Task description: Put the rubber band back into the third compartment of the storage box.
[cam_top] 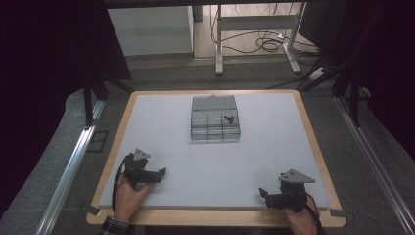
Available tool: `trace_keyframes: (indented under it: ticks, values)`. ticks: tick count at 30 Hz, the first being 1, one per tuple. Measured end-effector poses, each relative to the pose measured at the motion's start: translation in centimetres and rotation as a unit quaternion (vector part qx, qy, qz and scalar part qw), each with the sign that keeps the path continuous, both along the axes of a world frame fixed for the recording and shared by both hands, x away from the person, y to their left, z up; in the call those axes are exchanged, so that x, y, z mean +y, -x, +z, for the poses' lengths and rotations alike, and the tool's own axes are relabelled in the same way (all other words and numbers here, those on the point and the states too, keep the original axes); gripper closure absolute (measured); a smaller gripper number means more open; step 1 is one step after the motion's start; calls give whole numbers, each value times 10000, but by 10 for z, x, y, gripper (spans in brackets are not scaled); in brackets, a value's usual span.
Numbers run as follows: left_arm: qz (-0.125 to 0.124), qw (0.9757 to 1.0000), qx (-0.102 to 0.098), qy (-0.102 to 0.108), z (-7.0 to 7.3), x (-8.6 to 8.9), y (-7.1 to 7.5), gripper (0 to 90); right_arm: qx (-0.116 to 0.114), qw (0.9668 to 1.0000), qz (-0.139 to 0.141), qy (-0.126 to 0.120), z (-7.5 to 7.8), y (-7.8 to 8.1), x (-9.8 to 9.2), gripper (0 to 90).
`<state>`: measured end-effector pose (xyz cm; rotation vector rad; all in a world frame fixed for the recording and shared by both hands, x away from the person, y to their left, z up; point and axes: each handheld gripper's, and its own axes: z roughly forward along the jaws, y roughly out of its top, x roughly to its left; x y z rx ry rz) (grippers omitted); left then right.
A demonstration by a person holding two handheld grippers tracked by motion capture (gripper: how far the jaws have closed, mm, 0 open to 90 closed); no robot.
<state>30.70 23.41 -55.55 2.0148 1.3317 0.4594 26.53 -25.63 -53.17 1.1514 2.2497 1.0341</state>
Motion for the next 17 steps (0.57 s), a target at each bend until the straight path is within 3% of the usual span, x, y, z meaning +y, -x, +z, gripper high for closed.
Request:
trace_keyframes:
  ticks: [9, 11, 17]
  values:
    - [-2, 10000, -3, -2, 0, 0, 0, 16, -168, 9998, -38, 20, -10, 5, 1, 18]
    - [-3, 10000, -3, -1, 0, 0, 0, 16, -332, 9994, -59, -85, -14, 7, 0, 17]
    - [-3, 10000, 2, -6, 0, 0, 0, 17, -361, 9993, -58, -103, -15, 8, -1, 16]
